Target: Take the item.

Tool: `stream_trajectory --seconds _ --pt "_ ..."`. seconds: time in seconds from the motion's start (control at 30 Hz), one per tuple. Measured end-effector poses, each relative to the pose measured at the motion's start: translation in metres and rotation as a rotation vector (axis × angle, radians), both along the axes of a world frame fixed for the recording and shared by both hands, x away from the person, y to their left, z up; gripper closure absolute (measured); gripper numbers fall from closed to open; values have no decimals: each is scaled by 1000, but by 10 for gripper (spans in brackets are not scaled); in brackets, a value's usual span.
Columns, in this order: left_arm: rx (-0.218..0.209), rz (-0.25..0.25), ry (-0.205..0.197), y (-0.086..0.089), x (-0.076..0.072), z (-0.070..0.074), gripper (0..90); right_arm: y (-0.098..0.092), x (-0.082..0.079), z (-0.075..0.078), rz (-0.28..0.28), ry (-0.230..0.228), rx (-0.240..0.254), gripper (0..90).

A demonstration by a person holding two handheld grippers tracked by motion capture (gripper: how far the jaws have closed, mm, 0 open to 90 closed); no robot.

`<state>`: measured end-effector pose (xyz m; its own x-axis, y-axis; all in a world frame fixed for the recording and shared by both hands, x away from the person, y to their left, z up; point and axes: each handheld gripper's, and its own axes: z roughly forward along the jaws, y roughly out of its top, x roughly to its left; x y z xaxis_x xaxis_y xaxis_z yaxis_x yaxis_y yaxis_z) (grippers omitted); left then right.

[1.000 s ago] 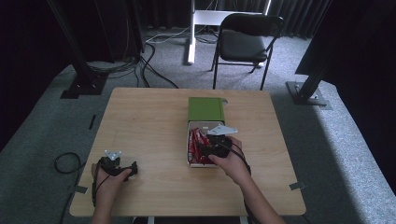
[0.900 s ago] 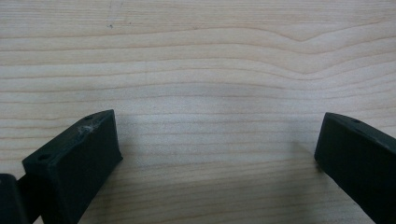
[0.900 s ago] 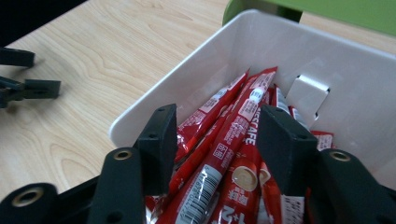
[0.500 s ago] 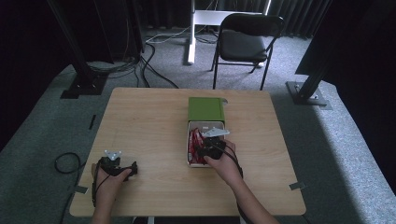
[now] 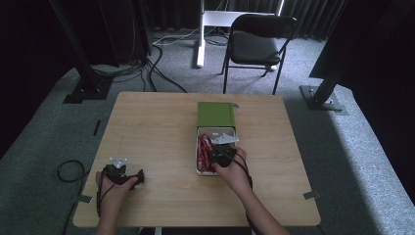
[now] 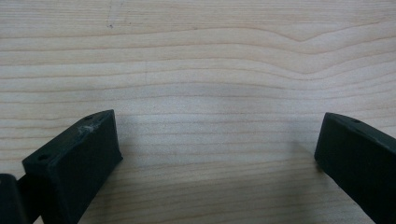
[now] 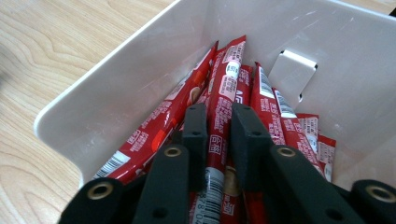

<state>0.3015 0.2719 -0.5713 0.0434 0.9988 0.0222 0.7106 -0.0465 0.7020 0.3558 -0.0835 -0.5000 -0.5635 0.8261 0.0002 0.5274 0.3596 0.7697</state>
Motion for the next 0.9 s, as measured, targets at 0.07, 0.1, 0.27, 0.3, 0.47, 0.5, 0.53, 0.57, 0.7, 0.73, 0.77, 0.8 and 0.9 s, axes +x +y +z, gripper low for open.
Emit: stream_trajectory --seconds 0.07,0.1,0.27,0.3,0.47,0.5,0.53,0.57,0.7,0.73,0.77,0.8,0.9 --pt "0 0 0 0 0 0 8 0 0 1 -1 0 1 799" --pt "0 0 0 0 0 0 8 0 0 1 -3 1 5 807" --pt "-1 1 -1 0 0 0 8 -4 -1 6 -9 8 42 835" --pt "-1 0 -1 0 0 0 8 -5 -2 8 -8 9 49 836" --pt "0 0 -1 0 0 0 8 -10 -5 16 2 2 82 836" --pt "-1 1 -2 0 0 0 8 -11 -6 17 3 0 91 836" --pt "-1 1 -1 0 0 0 7 -12 -6 19 6 -2 93 836" --pt "-1 1 -1 0 0 0 8 -12 -6 19 6 -2 93 836" --pt "-1 0 -1 0 0 0 7 -15 -9 25 13 -9 116 837" --pt "-1 0 -1 0 0 0 8 -15 -10 26 9 -12 120 836" --pt "0 0 -1 0 0 0 8 -16 -10 28 14 -15 116 837" --pt "0 0 -2 0 0 0 7 -16 -11 29 17 -13 120 837" --pt "1 -1 -2 0 0 0 8 -18 -12 33 15 -17 139 837"
